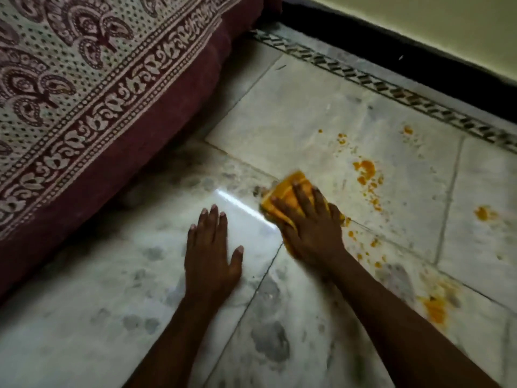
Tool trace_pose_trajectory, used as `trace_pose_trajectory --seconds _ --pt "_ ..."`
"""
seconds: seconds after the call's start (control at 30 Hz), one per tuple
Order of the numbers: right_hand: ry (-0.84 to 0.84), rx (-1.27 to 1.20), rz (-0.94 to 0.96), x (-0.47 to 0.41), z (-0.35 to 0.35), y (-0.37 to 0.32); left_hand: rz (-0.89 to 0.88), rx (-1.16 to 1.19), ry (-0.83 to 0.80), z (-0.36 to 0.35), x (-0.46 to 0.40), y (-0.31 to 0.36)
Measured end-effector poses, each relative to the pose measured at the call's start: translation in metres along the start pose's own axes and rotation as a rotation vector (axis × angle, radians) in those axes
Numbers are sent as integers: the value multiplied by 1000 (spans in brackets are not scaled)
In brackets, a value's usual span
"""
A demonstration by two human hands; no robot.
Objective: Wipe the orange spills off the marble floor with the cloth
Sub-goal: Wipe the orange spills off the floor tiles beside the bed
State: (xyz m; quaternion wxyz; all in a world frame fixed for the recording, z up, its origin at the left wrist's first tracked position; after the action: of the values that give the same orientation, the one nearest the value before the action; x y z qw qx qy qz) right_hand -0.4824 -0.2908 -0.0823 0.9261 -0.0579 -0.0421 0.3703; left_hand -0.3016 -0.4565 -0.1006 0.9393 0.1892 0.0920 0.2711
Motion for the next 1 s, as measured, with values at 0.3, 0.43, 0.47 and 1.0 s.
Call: trace_pose_trajectory --seconds 0.3,0.43,0.47,1.0 --pt "-73 -161 -542 -103 1 84 -184 -11 -98 -39 -126 69" --pt "24 -44 -249 -85 1 68 -176 -48 -24 -41 -136 71" --pt "28 -17 -188 -67 3 73 -176 -43 -19 -42 -135 70" --pt "153 -12 -265 -87 1 74 -65 -17 -71 -37 -135 69"
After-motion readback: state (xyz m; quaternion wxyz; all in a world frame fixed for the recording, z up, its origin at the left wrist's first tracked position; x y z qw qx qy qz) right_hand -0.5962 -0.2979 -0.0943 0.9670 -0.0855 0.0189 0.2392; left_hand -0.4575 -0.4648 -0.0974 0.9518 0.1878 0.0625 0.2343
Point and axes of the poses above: each hand's wrist, its own x-axis away from the middle knuckle, its own z-axis out of the back of the hand, y = z × x, the point moved 3 cm from there along -x, towards the middle knuckle, and after that the axes turned 1 degree about -y, right-handed, at the moved point
